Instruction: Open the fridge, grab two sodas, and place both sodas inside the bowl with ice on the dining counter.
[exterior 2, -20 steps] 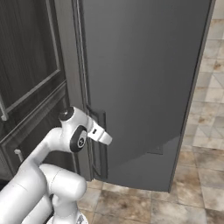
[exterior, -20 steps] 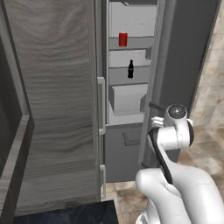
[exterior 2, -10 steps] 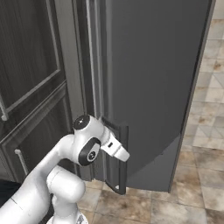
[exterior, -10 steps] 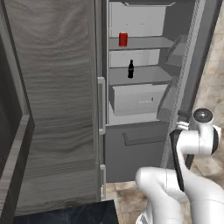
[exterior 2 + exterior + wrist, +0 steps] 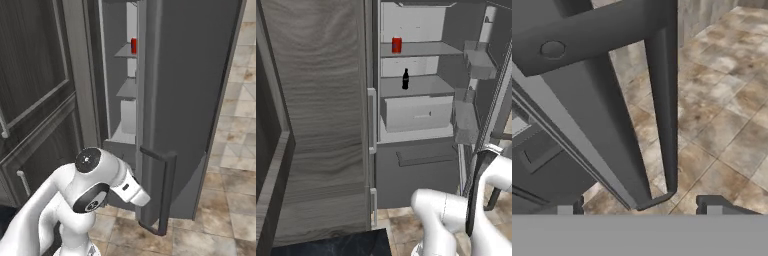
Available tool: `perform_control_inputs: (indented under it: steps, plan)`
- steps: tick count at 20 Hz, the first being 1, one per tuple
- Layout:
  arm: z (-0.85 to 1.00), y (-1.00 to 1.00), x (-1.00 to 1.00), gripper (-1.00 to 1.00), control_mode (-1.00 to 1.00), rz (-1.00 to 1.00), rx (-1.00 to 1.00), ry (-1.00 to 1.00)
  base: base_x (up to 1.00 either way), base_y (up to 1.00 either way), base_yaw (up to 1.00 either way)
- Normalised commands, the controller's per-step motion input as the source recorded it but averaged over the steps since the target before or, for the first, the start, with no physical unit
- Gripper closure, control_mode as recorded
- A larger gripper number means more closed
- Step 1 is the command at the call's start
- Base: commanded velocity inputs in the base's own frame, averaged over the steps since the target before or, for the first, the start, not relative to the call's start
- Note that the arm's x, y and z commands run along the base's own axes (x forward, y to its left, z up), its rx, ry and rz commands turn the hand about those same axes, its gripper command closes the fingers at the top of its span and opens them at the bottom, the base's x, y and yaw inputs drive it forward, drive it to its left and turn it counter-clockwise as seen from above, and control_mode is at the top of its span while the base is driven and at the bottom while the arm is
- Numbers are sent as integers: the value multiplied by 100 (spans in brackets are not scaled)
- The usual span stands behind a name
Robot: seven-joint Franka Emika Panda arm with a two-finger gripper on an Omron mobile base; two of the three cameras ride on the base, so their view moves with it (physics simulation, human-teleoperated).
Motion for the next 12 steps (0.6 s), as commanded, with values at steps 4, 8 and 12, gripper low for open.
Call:
perform_control_inputs:
  steps: [4,8,12]
  plan:
    - [40,27,-86,-100,-100,0,-2,-11,0,0,0]
    - [54,73,-24,-100,-100,0,-10,0,0,0,0]
    - [48,74,-16,-100,-100,0,-16,-3,0,0,0]
